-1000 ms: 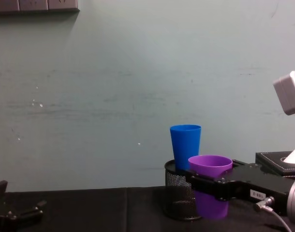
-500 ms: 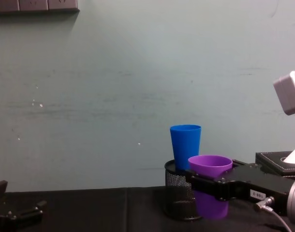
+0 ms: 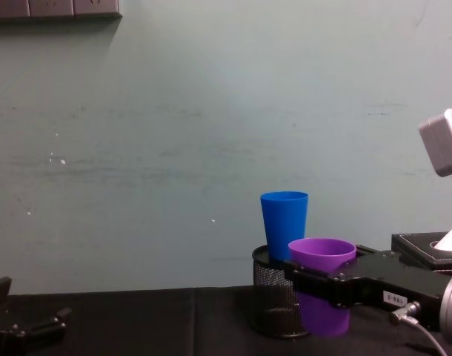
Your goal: Pick up one cup with a gripper and tap it against the other cup.
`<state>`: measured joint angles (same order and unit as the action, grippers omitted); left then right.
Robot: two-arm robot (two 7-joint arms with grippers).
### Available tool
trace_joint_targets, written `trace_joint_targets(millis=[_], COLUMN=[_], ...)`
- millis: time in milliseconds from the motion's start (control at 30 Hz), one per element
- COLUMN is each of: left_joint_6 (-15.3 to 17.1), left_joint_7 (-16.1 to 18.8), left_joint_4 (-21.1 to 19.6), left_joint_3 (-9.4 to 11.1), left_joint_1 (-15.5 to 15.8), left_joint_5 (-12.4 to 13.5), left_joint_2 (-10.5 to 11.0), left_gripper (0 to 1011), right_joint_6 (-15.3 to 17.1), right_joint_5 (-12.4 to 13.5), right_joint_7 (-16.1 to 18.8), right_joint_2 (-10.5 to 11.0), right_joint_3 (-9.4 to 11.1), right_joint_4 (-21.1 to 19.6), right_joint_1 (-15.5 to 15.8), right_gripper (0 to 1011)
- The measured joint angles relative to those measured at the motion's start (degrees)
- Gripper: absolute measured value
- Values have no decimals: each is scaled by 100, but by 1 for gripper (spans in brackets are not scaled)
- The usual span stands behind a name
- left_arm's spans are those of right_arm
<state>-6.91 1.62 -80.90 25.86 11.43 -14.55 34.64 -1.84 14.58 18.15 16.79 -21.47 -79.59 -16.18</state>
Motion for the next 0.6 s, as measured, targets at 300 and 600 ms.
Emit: trace_joint_targets(millis=[300,600], left_joint_6=[0,0], left_joint_7=[0,0], left_joint_4=[0,0], left_joint_3=[0,0], left_joint_1=[0,0], left_joint_5=[0,0], left_joint_2=[0,0], left_gripper=[1000,1000], right_joint_6=[0,0], right_joint_5=[0,0], right_joint_7=[0,0], right_joint_2=[0,0], right_joint_3=[0,0], right_joint_4=[0,0], right_joint_1=[0,0], right_gripper=[749,749])
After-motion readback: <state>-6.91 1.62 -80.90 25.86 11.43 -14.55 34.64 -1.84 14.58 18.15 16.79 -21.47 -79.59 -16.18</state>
